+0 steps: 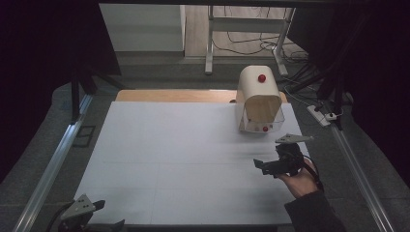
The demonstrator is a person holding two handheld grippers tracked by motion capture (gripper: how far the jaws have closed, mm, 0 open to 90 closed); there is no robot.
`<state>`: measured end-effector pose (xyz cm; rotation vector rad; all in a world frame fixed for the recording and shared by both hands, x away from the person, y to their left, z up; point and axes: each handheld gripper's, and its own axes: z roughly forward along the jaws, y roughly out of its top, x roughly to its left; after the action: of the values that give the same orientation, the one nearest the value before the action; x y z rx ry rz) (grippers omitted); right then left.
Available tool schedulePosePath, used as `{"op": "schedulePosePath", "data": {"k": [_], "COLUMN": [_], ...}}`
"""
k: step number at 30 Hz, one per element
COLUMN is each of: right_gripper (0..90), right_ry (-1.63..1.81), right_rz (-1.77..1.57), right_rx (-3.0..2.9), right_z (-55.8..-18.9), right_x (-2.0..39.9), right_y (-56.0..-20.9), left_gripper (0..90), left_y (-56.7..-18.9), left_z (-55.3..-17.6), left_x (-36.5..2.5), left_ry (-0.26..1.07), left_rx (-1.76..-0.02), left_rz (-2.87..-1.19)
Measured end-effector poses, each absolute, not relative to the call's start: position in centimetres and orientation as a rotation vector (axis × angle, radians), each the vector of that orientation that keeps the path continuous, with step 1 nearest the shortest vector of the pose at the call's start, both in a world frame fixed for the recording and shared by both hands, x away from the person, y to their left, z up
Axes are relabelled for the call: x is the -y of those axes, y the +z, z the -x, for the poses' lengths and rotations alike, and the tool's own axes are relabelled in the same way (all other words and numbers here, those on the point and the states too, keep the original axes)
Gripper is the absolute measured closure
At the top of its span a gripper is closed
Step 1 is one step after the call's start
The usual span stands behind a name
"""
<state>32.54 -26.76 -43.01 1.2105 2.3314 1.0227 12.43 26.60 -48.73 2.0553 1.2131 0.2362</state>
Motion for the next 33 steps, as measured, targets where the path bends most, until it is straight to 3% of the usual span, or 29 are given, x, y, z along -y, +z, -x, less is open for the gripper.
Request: {"op": "schedulePosePath", "data": {"k": [26, 33], "right_gripper": [0.3, 25.2], "right_ry": [0.953, 0.941], "right_rz": [-1.247, -1.245], "right_rx": [-2.328, -2.309], "right_z": [-36.4, -36.9], "right_x": [27.1, 27.7], "right_y": [-43.2, -42.8], "left_gripper": [5.1, 5.2], "left_y": [-48.7, -48.7], "left_z": [-12.4, -12.5], "left_x": [-26.6, -26.5], "left_ry": [0.238, 0.237], "left_rx": [-1.214, -1.214], "left_rz": [-2.059, -2.06]}}
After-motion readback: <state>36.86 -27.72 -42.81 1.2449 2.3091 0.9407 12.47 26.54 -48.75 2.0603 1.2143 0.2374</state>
